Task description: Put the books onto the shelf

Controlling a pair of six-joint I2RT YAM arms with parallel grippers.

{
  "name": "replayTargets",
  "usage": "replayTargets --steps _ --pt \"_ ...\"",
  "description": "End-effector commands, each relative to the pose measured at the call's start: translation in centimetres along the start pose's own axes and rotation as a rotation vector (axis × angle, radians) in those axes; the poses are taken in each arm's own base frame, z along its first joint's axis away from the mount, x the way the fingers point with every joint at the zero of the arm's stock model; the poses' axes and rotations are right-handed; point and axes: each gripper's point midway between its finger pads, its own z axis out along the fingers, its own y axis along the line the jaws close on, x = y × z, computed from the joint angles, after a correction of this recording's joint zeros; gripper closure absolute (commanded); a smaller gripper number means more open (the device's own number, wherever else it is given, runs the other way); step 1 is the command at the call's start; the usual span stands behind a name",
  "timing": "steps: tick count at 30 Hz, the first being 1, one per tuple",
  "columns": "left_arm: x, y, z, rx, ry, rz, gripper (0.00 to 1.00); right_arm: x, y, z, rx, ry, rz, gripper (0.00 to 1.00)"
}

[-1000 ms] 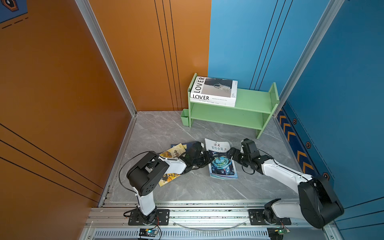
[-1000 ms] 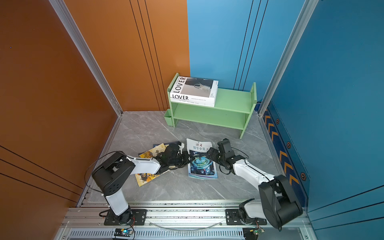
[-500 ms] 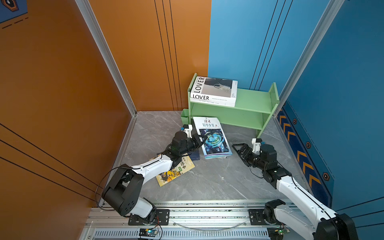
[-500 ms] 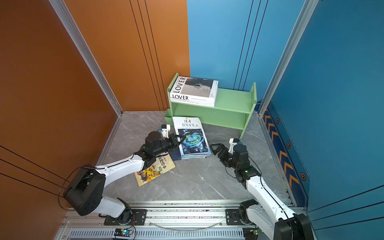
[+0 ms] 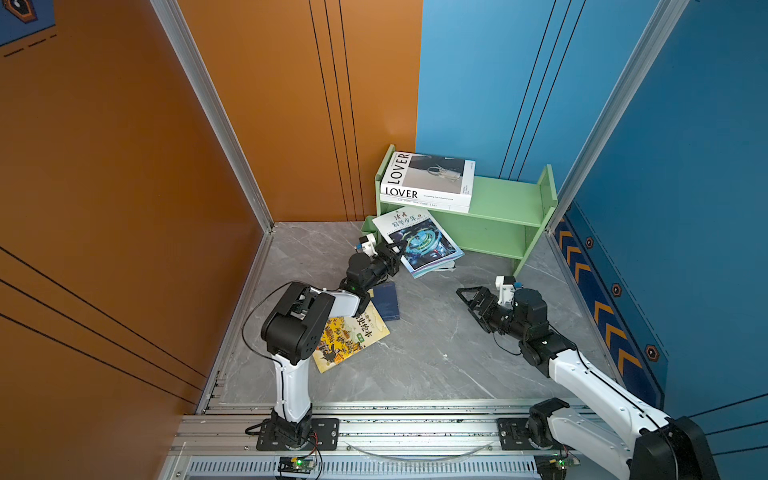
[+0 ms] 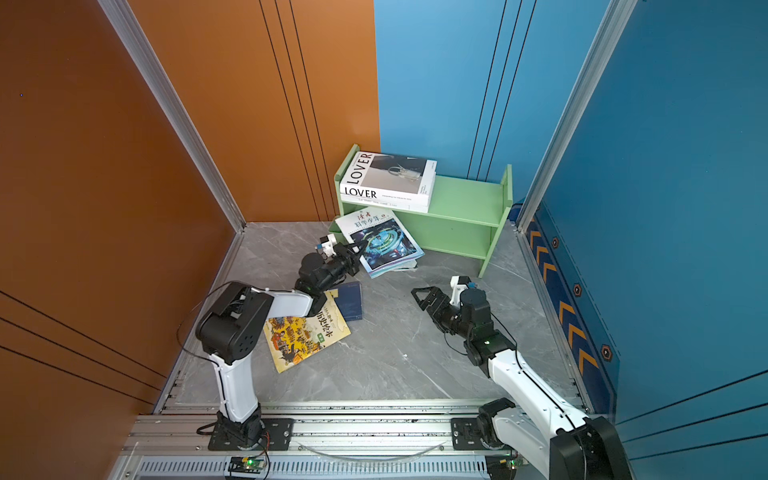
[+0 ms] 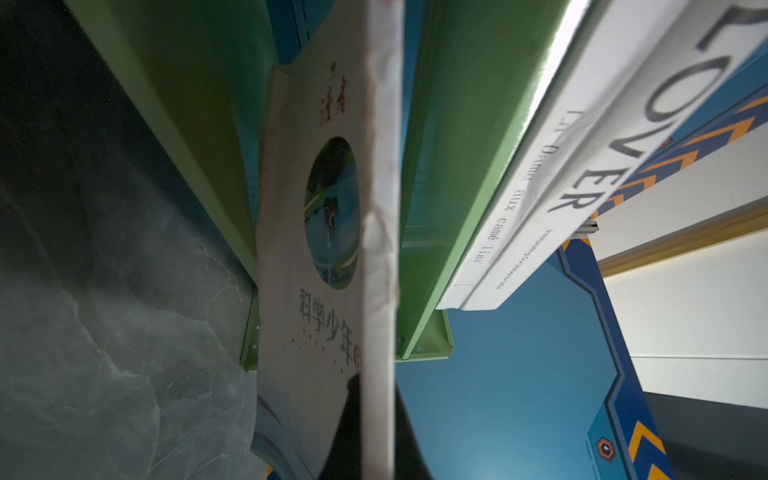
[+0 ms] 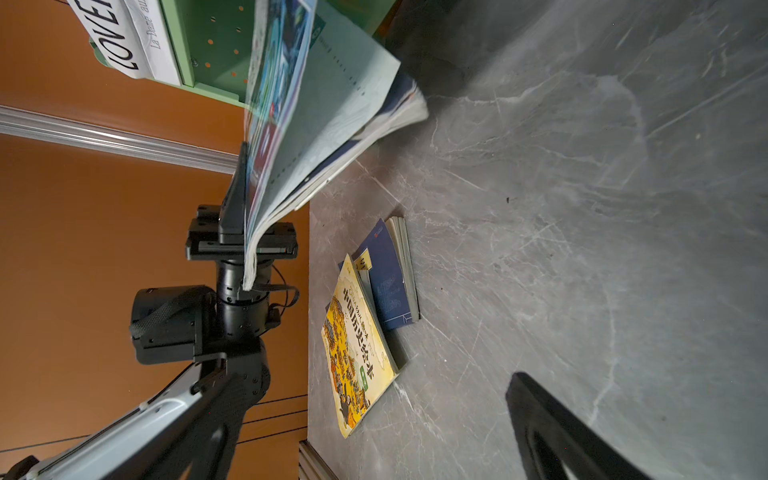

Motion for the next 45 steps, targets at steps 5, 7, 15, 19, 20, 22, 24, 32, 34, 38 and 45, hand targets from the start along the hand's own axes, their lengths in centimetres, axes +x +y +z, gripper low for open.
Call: replayTargets --steps 5,7,15,19,20,22,24,32,34,38,45 --pt "0.9 -10.4 1.1 0.267 0.010 0.050 1.00 -1.1 1.0 0.1 -0.021 -0.055 -0.007 0.00" --pt "0.9 -10.6 1.3 0.264 0.005 0.040 1.00 -1.4 1.7 0.4 -0.051 -0.062 -0.007 0.00" --pt "0.6 -7.8 1.6 0.201 -0.051 0.022 1.00 -2.9 5.8 2.5 -0.157 -0.074 -0.048 0.00" --pt "0.6 -3.7 1.0 0.079 -0.075 0.013 1.00 -3.5 6.1 3.8 -0.148 -0.071 -0.047 0.00" --pt "0.7 -2.5 0.8 0.044 -0.083 0.017 1.00 -3.7 5.9 4.1 -0.140 -0.071 -0.043 0.00" --pt "0.9 0.2 0.0 -0.041 -0.097 0.013 1.00 -3.9 5.6 4.9 -0.127 -0.070 -0.033 0.00" --pt "1.1 2.0 -0.4 -0.100 -0.108 -0.001 1.00 -4.2 5.6 5.5 -0.129 -0.071 -0.021 0.00" --pt "1.0 4.3 -1.1 -0.180 -0.151 -0.014 1.00 -3.8 4.6 8.7 -0.091 -0.040 0.025 0.04" --pt "1.0 4.3 -1.1 -0.189 -0.164 -0.013 1.00 -3.7 4.6 9.4 -0.097 -0.032 0.035 0.06" --pt "0.9 4.5 -1.2 -0.224 -0.205 0.010 0.99 -3.2 4.6 11.0 -0.118 -0.012 0.070 0.11" --pt "0.5 4.9 -0.8 -0.238 -0.282 0.025 0.98 -2.0 5.3 12.8 -0.131 0.035 0.102 0.23"
